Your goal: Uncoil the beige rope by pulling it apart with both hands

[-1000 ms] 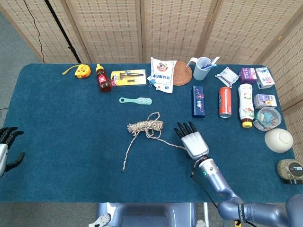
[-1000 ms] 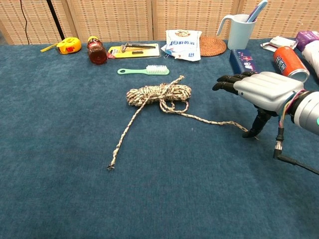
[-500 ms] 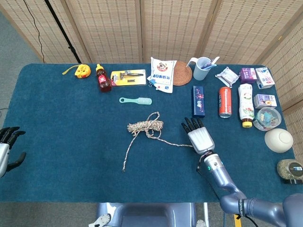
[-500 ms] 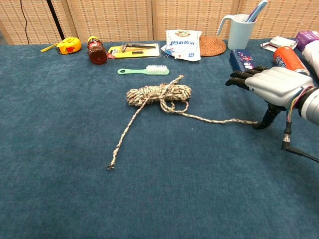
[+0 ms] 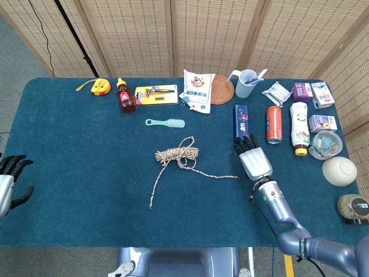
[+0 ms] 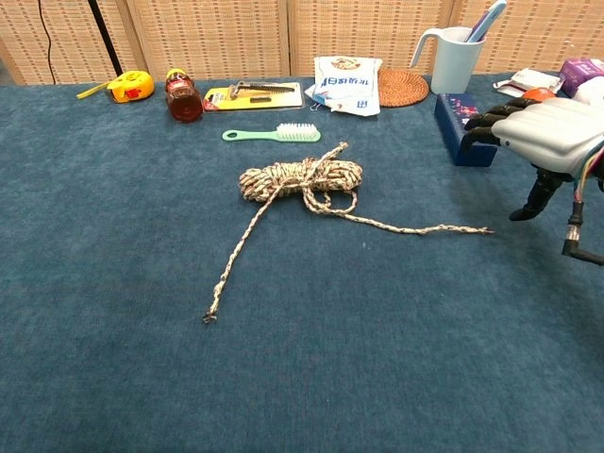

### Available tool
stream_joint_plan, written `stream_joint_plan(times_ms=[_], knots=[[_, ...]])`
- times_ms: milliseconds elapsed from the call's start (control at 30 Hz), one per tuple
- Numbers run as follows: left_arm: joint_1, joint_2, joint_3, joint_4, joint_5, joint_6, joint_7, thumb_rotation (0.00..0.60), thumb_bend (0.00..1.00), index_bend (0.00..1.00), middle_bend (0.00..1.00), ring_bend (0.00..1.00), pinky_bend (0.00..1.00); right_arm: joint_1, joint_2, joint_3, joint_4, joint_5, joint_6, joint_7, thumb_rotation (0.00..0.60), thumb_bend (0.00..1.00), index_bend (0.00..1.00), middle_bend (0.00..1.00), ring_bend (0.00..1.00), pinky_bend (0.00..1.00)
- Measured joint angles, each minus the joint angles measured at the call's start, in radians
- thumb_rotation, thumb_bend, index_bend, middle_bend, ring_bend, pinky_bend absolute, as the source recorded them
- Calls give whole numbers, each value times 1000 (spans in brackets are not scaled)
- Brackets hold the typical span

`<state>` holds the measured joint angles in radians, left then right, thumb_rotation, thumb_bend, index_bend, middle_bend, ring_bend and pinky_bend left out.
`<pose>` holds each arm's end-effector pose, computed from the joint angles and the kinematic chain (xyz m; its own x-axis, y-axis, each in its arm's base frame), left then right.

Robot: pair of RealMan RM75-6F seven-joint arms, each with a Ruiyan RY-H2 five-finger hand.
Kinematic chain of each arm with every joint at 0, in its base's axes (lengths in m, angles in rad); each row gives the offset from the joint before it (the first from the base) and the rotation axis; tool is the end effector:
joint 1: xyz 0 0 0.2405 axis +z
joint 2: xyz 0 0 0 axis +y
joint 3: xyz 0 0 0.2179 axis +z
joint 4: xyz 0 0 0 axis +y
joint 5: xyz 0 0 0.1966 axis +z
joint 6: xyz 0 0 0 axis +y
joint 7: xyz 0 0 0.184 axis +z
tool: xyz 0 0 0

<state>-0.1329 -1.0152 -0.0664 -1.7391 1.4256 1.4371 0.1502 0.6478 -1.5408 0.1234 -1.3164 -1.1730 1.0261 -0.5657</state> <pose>-0.2582 0.2310 0.1712 0.5008 0.0200 0.8653 0.8654 0.0072 -0.5010 -0.1785 -0.3568 0.0038 0.7318 -0.1113 0.6724 -0.6678 -0.3141 0.6748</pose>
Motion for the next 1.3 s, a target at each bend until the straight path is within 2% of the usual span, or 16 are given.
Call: stream_joint_plan(times_ms=[100, 167, 333, 467, 700, 1000, 1300], knots=[[-1, 0, -2, 2, -2, -1, 0, 600, 290, 248, 195, 133, 4, -4, 33, 3, -64, 7, 0, -1, 600, 116, 346, 211, 253, 0], [-3, 0, -3, 3, -3, -2, 0, 600, 290, 248, 194, 133, 4, -7, 55, 5, -111, 12, -2, 1, 600, 136, 376, 220, 273, 0], [-9, -2, -6, 4, -2, -8, 1, 600, 290, 248, 194, 133, 4, -12, 109, 11, -235, 33, -11, 11, 600, 198, 397, 169, 183, 0], [-13, -2, -7, 2, 2, -9, 2, 600, 290, 248, 194, 133, 4, -9, 114, 18, -276, 72, -28, 29, 600, 256, 429, 159, 141, 0], [-13, 0, -6, 3, 3, -10, 0, 600, 290, 248, 193, 133, 4, 6, 63, 31, -271, 108, -35, 42, 600, 304, 460, 158, 122, 0], [-15, -3, -4, 16, 4, -14, -13, 600, 290, 248, 193, 133, 3, 50, -42, 58, -221, 169, -50, 43, 600, 306, 462, 158, 115, 0], [-9, 2, -4, 30, -2, -10, -28, 600, 290, 248, 193, 133, 3, 89, -108, 68, -158, 207, -49, 8, 600, 305, 466, 158, 102, 0]])
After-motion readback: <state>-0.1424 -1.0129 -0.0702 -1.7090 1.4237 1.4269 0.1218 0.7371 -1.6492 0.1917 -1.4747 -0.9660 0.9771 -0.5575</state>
